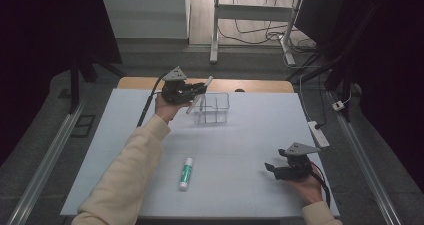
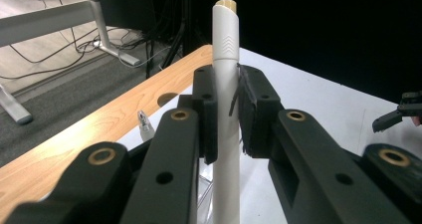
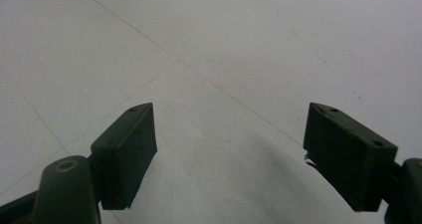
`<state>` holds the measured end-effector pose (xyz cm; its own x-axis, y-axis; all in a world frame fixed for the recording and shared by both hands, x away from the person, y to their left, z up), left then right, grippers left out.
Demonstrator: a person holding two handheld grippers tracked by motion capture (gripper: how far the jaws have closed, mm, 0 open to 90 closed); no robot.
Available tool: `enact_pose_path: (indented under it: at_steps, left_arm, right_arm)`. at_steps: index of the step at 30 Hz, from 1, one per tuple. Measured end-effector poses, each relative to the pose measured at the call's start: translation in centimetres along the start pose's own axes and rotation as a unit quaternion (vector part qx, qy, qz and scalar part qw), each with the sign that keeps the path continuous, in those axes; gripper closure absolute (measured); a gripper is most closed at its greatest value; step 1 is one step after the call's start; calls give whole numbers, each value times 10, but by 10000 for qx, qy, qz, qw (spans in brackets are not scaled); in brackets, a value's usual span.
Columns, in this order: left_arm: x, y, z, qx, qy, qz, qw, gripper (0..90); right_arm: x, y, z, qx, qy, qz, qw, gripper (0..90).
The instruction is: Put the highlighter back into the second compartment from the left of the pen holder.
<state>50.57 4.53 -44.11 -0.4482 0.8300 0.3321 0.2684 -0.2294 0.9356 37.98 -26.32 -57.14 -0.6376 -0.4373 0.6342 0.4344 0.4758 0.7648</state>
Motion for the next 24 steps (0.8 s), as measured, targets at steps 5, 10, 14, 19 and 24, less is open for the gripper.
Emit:
enact_pose_path:
  at_steps: [5,10,14,19,24]
  left_arm:
    - [-3,1,1,-8,6,3,10000,786]
    - [-6,4,3,2,25,1,10000,786]
    - [-10,7,3,7,17,-28,10000,785]
    - [-16,10,4,-20,25,-21,10000,786]
    - [-24,13,5,-32,19,-22,10000,785]
  right_arm:
    - [0,0,0,1,2,7,10000,198]
    - [0,0,0,-1,-10,13,10000,199]
    - [0,-1,-1,2,-11,28,10000,199]
    - [0,-1,-1,-4,-16,32,10000,199]
    - [0,-1,-1,-26,-9,10,10000,199]
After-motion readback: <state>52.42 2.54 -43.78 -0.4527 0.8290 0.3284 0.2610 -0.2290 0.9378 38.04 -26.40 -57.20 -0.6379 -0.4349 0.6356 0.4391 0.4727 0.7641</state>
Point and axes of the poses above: each handheld gripper's, and its own axes: x roughly backward along the jaws, y roughly out of its top, z roughly to its left, the point moved 9 cm from there along -x, roughly forward along the jaws, and after that the axes turned 7 degrees about -y, right-handed, at the moved point
